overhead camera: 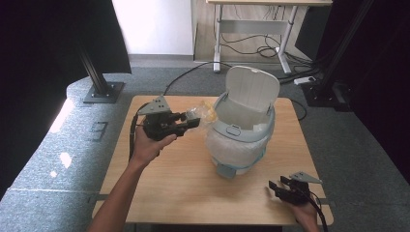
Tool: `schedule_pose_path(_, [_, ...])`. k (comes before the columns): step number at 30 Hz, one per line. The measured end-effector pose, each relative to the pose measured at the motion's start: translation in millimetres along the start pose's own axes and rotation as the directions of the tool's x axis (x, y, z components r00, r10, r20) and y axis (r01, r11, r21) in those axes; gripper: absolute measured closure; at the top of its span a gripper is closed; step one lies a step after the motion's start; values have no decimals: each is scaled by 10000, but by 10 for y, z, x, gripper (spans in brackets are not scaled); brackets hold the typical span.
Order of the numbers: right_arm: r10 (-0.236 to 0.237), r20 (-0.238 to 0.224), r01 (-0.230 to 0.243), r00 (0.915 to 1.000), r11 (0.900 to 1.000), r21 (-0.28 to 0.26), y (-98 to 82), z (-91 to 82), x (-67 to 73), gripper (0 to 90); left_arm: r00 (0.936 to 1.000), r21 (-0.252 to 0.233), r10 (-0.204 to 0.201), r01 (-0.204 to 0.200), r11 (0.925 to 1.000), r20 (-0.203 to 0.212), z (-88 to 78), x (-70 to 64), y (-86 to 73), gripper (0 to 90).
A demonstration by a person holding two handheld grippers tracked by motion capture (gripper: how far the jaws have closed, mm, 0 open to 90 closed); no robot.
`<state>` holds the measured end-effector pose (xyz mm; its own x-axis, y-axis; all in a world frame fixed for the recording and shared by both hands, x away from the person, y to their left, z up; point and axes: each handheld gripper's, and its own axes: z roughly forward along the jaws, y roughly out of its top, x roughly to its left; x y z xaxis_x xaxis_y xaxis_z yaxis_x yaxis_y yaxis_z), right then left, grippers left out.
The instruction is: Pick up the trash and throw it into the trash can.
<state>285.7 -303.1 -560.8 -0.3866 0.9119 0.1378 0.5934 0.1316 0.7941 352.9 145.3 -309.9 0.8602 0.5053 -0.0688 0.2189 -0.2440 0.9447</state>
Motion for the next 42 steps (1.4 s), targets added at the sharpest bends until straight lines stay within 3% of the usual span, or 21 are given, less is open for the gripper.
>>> schedule_pose_path(22, [90,2,-90,10000,9999,125,16,27,0,389,9996,94,25,-28,10000,270,212,28,128,647])
schedule_pose_path(42, [141,3,-141,9999,9995,269,20,43,1,384,9986,313,137,-153,9994,505,503,57,290,641])
